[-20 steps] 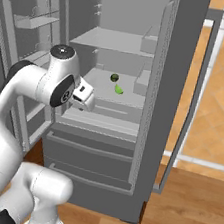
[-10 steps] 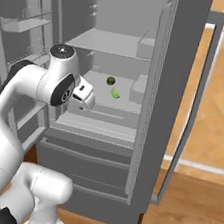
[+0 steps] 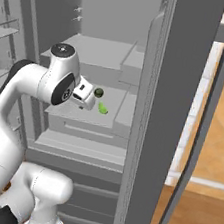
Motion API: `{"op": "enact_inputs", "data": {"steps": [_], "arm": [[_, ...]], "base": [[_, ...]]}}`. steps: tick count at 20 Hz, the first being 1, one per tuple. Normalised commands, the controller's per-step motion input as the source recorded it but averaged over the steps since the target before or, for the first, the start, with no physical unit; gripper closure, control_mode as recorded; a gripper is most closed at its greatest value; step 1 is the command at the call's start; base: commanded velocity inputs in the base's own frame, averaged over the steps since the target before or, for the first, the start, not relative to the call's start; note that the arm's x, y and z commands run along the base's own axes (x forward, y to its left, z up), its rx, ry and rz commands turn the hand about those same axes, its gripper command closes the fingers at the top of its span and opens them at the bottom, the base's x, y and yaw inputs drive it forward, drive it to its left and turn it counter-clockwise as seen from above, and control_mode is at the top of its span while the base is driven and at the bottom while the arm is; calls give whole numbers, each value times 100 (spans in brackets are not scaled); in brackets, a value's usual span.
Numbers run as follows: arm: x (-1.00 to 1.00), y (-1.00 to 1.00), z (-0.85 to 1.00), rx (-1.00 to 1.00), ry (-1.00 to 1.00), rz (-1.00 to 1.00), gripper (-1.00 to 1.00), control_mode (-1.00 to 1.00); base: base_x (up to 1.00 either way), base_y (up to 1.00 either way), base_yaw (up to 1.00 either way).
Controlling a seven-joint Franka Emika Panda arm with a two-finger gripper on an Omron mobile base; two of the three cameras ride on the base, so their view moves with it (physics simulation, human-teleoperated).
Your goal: Grab a lemon wedge from the fridge and one ice cube from the ice bowl, and put them in the glass of lemonade.
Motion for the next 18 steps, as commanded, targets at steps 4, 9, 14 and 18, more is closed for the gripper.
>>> {"op": "enact_inputs", "data": {"steps": [4, 9, 14, 18], "arm": [[0, 0, 0, 0, 0, 0, -100, 100], [6, -2, -8, -3, -2, 2, -100, -100], [14, -22, -74, -23, -9, 30, -100, -100], [63, -2, -72, -7, -1, 34, -100, -100]], "base": [[52, 0, -1], [20, 0, 0], [0, 0, 0], [0, 0, 0]]}}
